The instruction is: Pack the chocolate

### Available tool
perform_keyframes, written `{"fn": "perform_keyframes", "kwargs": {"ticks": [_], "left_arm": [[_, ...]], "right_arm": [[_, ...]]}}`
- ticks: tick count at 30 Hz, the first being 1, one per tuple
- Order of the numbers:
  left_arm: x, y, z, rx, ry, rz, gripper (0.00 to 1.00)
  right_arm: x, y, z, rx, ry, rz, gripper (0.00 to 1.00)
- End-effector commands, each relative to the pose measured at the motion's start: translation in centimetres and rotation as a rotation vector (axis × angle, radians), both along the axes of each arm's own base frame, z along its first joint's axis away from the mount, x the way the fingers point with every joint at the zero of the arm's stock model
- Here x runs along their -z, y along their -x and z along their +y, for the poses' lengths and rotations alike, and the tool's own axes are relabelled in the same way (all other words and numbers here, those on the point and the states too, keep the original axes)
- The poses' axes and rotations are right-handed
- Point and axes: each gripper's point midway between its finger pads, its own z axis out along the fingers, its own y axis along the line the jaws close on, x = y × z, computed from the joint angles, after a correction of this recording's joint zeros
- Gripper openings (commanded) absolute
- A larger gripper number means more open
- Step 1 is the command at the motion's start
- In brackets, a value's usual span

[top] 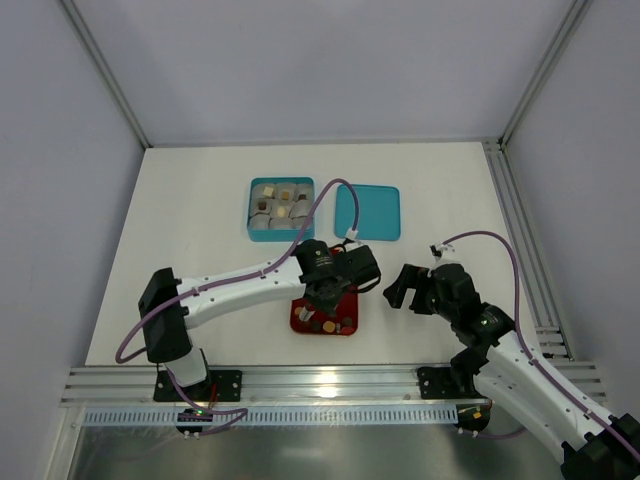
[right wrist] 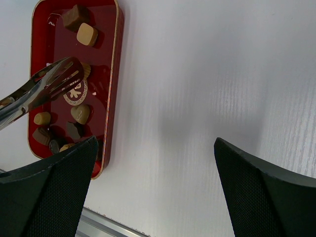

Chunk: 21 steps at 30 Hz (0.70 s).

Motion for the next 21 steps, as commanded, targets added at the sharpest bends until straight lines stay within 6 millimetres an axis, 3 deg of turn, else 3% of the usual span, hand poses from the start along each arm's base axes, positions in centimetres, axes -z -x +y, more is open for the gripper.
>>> {"fn": "perform_keyframes", "kwargs": {"ticks": [1, 21], "left_arm": [[-2.24, -0.90, 0.06, -0.007, 0.043, -0.053, 0.29], [-2.91, -1.03, 0.64, -0.022, 0.065, -0.061, 0.29]], "right_arm": [[-0.65, -0.39, 0.32, 0.001, -0.019, -0.025, 1.00], [-0.60, -0.45, 0.37, 0.003, -0.021, -0.023, 1.00]]}}
